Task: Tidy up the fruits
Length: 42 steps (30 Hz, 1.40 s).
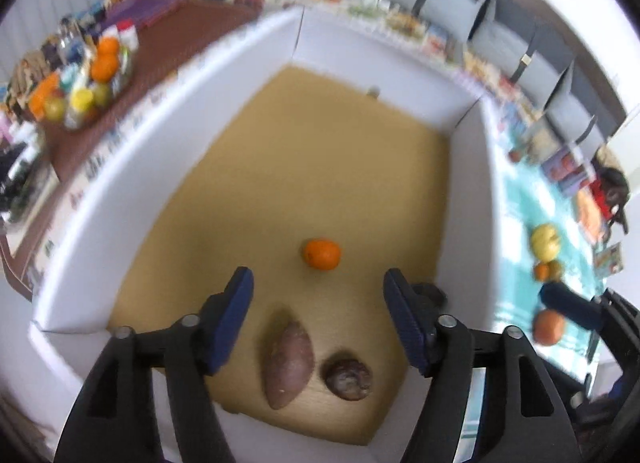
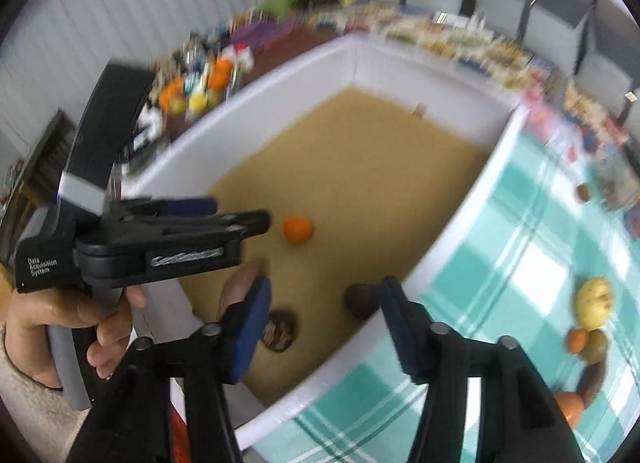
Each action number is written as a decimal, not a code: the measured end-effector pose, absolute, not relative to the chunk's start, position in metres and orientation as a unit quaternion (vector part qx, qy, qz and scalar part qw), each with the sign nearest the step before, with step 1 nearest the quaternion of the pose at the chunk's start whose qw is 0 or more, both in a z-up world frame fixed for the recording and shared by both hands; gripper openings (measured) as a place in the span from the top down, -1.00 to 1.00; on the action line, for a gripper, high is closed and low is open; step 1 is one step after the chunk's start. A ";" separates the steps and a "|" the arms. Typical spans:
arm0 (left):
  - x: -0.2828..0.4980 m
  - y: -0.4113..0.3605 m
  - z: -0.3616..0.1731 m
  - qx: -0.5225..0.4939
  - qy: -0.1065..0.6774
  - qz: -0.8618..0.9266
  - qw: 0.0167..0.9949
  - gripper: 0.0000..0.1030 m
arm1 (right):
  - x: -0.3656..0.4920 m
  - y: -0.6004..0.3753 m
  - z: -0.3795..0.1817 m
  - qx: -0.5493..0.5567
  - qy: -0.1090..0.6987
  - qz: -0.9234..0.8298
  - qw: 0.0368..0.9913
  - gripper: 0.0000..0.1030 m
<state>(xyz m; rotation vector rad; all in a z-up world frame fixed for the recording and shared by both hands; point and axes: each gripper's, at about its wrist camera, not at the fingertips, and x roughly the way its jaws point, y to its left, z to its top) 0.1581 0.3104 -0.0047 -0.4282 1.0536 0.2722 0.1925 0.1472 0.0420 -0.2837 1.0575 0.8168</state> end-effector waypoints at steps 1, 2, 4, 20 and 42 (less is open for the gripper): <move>0.150 0.302 0.012 -0.201 0.477 0.122 0.847 -0.48 | 0.191 0.137 0.053 -0.126 0.474 0.375 0.786 -0.37; 0.146 0.295 0.022 -0.199 0.464 0.116 0.855 -0.54 | 0.190 0.122 0.066 -0.119 0.455 0.371 0.800 -0.53; 0.141 0.275 0.040 -0.192 0.440 0.102 0.872 -0.60 | 0.184 0.089 0.087 -0.108 0.418 0.356 0.829 -0.73; 0.082 0.005 -0.072 -0.046 0.460 -0.071 0.884 -0.67 | 0.088 -0.221 -0.069 -0.053 0.450 0.073 0.888 -0.99; 0.110 -0.026 -0.127 0.015 0.434 -0.027 0.900 -0.93 | 0.097 -0.258 -0.112 -0.032 0.464 0.008 0.885 -1.00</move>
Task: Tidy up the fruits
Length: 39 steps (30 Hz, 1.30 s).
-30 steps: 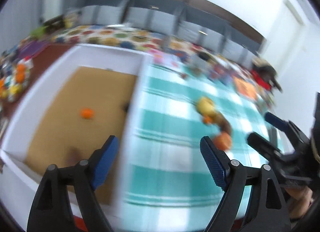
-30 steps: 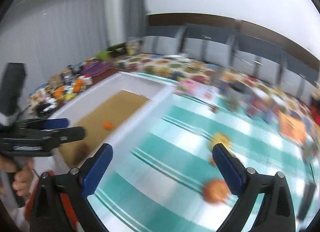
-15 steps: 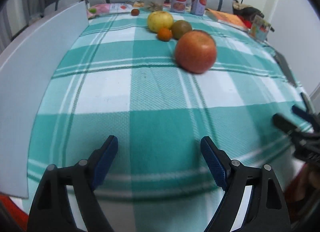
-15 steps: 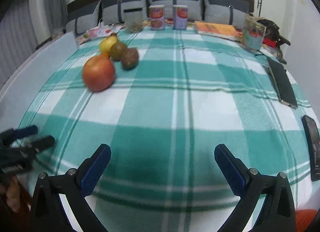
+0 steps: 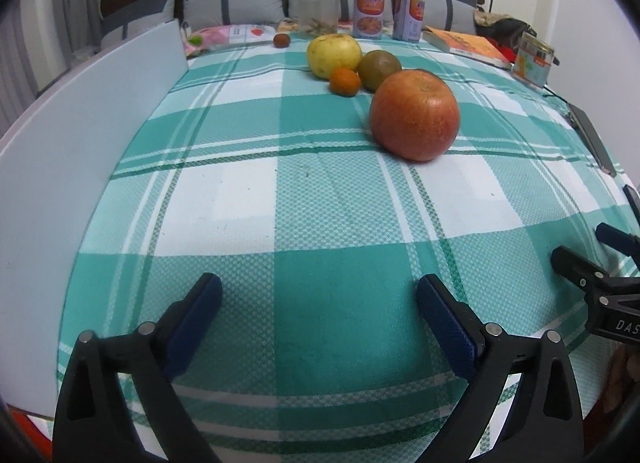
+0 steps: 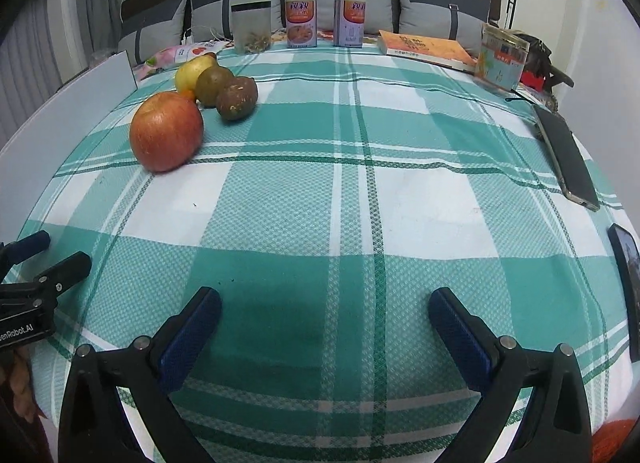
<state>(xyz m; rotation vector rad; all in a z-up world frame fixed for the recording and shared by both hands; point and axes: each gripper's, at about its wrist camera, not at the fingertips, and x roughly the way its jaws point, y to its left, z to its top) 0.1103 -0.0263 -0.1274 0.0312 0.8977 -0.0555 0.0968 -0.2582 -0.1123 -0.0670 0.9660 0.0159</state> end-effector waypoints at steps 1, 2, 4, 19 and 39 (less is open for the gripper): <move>0.110 -0.026 -0.127 0.015 0.433 -0.026 0.901 -0.93 | 0.097 -0.258 -0.113 -0.032 0.464 0.008 0.885 -1.00; 0.110 -0.026 -0.127 0.015 0.433 -0.026 0.901 -0.93 | 0.097 -0.258 -0.113 -0.031 0.464 0.008 0.885 -1.00; 0.109 -0.026 -0.127 0.016 0.432 -0.026 0.901 -0.93 | 0.096 -0.258 -0.113 -0.031 0.463 0.008 0.886 -1.00; 0.109 -0.026 -0.127 0.017 0.429 -0.026 0.903 -0.93 | 0.096 -0.258 -0.113 -0.032 0.463 0.007 0.886 -1.00; 0.107 -0.026 -0.128 0.018 0.429 -0.025 0.903 -0.93 | 0.096 -0.259 -0.112 -0.032 0.464 0.008 0.885 -1.00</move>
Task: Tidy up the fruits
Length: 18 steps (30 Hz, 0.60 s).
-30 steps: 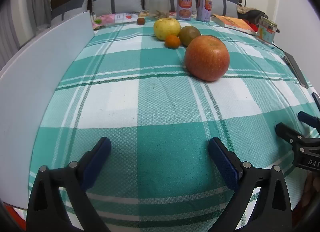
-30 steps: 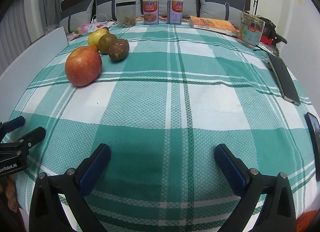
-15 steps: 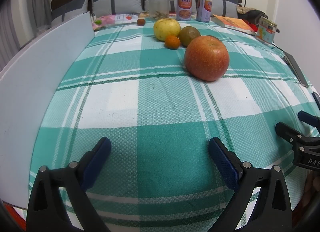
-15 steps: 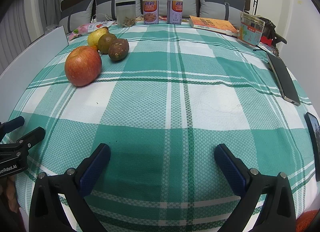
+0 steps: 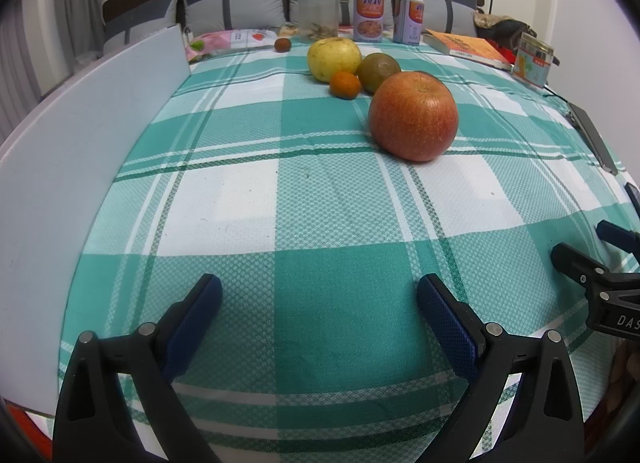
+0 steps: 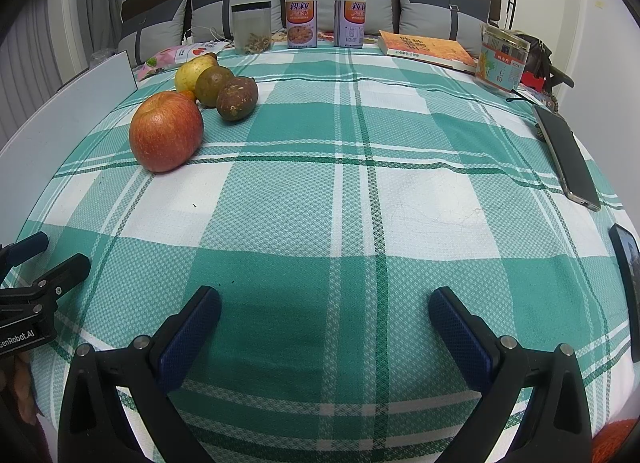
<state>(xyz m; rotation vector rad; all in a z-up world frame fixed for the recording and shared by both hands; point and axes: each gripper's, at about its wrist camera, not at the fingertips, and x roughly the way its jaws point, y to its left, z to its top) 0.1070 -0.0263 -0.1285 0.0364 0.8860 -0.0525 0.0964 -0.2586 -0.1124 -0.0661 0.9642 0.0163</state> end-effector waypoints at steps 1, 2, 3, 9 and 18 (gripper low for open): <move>0.107 -0.026 -0.129 0.018 0.429 -0.025 0.903 -0.93 | 0.096 -0.259 -0.112 -0.032 0.464 0.008 0.885 -1.00; 0.107 -0.026 -0.129 0.017 0.428 -0.025 0.903 -0.93 | 0.096 -0.259 -0.112 -0.032 0.464 0.008 0.885 -1.00; 0.107 -0.026 -0.129 0.017 0.428 -0.026 0.903 -0.93 | 0.096 -0.259 -0.112 -0.032 0.464 0.008 0.885 -1.00; 0.106 -0.026 -0.129 0.017 0.428 -0.026 0.903 -0.93 | 0.096 -0.259 -0.112 -0.032 0.464 0.008 0.885 -1.00; 0.106 -0.026 -0.130 0.017 0.428 -0.026 0.903 -0.93 | 0.097 -0.259 -0.112 -0.032 0.464 0.008 0.885 -1.00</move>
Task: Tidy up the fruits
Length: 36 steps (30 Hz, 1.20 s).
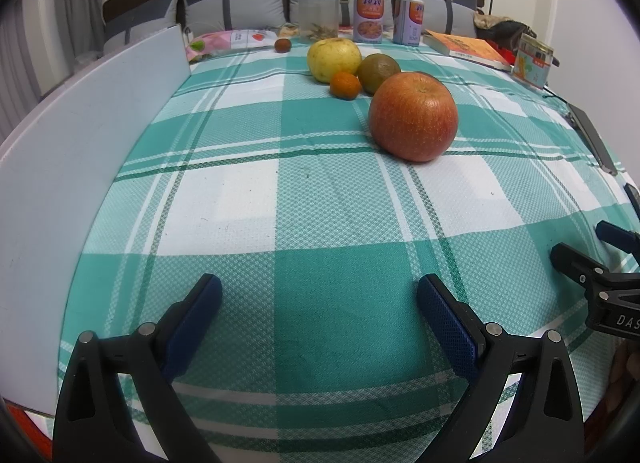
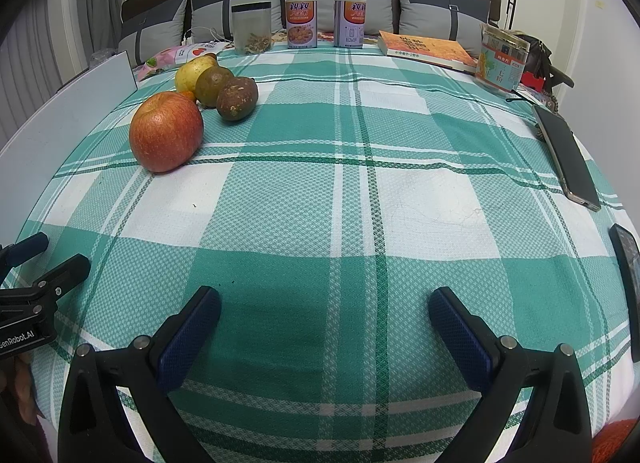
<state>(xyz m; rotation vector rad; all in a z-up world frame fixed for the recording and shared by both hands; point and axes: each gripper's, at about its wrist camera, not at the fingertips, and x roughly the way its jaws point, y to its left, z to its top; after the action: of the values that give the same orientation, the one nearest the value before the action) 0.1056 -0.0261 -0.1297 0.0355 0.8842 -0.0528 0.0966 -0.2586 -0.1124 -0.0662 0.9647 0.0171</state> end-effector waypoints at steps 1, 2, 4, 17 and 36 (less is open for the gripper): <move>0.106 -0.026 -0.129 0.017 0.428 -0.026 0.903 -0.93 | 0.096 -0.259 -0.112 -0.032 0.464 0.008 0.885 -1.00; 0.106 -0.026 -0.129 0.016 0.428 -0.026 0.903 -0.93 | 0.096 -0.259 -0.112 -0.032 0.464 0.008 0.885 -1.00; 0.107 -0.024 -0.127 0.012 0.432 -0.029 0.902 -0.93 | 0.096 -0.259 -0.112 -0.032 0.464 0.008 0.885 -1.00; 0.188 -0.084 -0.081 0.058 0.442 -0.115 0.888 -0.90 | 0.096 -0.259 -0.112 -0.032 0.464 0.008 0.885 -1.00; 0.230 -0.080 -0.110 0.016 0.488 -0.102 0.867 -0.38 | 0.096 -0.259 -0.112 -0.031 0.464 0.008 0.885 -1.00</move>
<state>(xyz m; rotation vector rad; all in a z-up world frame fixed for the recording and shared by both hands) 0.2305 -0.0802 -0.1097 0.0330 1.0220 -0.2129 0.0962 -0.2587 -0.1120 -0.0653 0.9660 0.0168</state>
